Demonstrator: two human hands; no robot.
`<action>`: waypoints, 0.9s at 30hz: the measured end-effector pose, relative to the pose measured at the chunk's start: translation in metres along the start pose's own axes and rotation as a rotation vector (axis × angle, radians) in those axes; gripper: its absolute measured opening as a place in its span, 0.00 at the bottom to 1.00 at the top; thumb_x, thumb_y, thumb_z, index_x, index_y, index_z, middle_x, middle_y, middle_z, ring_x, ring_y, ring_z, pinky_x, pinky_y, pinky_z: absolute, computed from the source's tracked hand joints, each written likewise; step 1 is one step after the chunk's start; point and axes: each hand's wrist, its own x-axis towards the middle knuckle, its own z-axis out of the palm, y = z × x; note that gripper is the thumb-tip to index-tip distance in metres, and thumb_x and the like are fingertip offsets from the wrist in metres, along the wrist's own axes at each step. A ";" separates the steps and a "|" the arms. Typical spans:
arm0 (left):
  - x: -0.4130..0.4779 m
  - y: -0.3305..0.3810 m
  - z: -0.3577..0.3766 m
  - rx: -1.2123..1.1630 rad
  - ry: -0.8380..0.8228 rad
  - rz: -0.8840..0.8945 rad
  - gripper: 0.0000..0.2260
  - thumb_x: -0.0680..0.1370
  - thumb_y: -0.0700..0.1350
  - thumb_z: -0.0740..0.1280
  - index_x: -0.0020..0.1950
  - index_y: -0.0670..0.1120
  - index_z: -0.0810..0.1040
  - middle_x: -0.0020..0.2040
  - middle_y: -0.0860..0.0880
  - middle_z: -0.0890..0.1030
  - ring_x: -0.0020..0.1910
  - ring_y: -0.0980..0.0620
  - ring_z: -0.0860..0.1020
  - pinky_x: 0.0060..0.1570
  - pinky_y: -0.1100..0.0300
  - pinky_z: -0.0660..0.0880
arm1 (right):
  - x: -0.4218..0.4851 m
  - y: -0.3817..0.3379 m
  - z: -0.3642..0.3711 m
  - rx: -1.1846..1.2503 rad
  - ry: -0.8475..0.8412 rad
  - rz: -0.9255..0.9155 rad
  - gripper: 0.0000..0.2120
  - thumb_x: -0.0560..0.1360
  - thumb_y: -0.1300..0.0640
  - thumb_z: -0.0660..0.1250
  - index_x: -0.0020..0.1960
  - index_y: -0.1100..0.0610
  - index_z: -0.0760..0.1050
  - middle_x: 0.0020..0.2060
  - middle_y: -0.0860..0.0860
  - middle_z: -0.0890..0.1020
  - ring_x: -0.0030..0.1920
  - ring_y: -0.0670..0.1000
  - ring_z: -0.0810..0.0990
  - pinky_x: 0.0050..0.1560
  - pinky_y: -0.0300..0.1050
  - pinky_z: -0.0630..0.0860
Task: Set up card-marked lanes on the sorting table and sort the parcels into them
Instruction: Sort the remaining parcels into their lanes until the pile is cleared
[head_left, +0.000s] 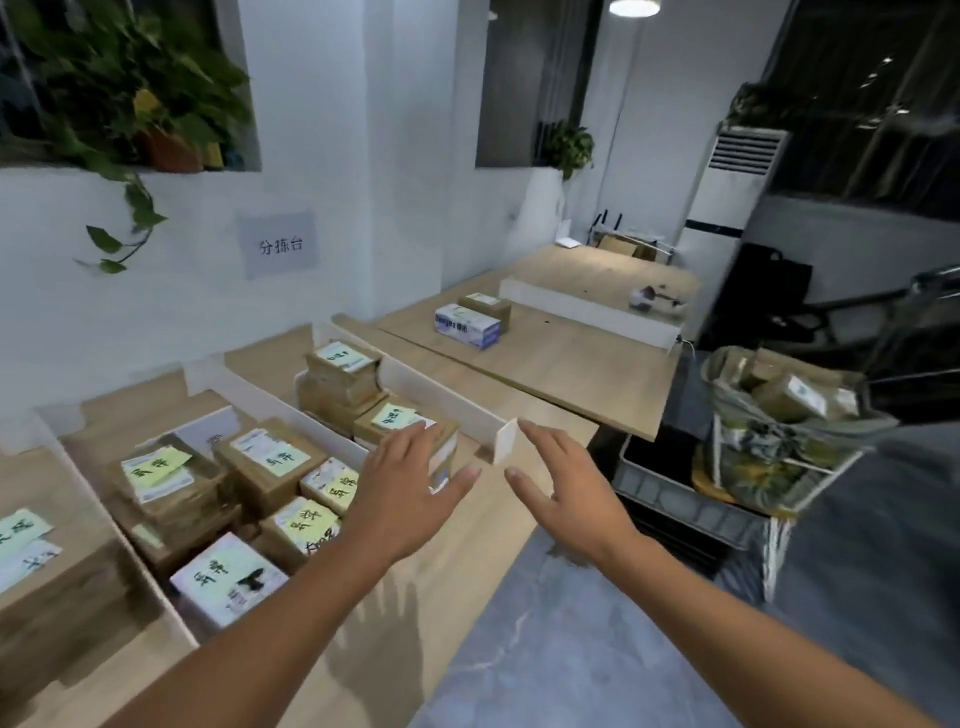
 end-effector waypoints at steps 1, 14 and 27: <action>0.011 0.011 0.011 -0.001 -0.011 0.005 0.40 0.73 0.75 0.52 0.80 0.54 0.63 0.80 0.51 0.62 0.79 0.50 0.56 0.78 0.49 0.55 | 0.004 0.016 -0.007 -0.005 0.002 0.007 0.31 0.81 0.38 0.61 0.81 0.47 0.61 0.74 0.44 0.68 0.74 0.45 0.64 0.71 0.48 0.70; 0.204 0.054 0.155 -0.202 -0.018 -0.022 0.32 0.77 0.69 0.60 0.78 0.56 0.66 0.76 0.55 0.66 0.76 0.55 0.62 0.73 0.52 0.64 | 0.142 0.214 -0.021 -0.034 -0.048 0.078 0.34 0.79 0.31 0.56 0.81 0.44 0.59 0.75 0.44 0.68 0.73 0.45 0.66 0.72 0.45 0.67; 0.471 0.059 0.281 -0.194 -0.023 -0.137 0.35 0.76 0.70 0.58 0.78 0.53 0.65 0.78 0.49 0.64 0.78 0.50 0.61 0.75 0.49 0.63 | 0.365 0.390 -0.031 0.013 -0.114 0.090 0.30 0.83 0.41 0.60 0.81 0.49 0.60 0.74 0.47 0.68 0.75 0.48 0.66 0.74 0.40 0.61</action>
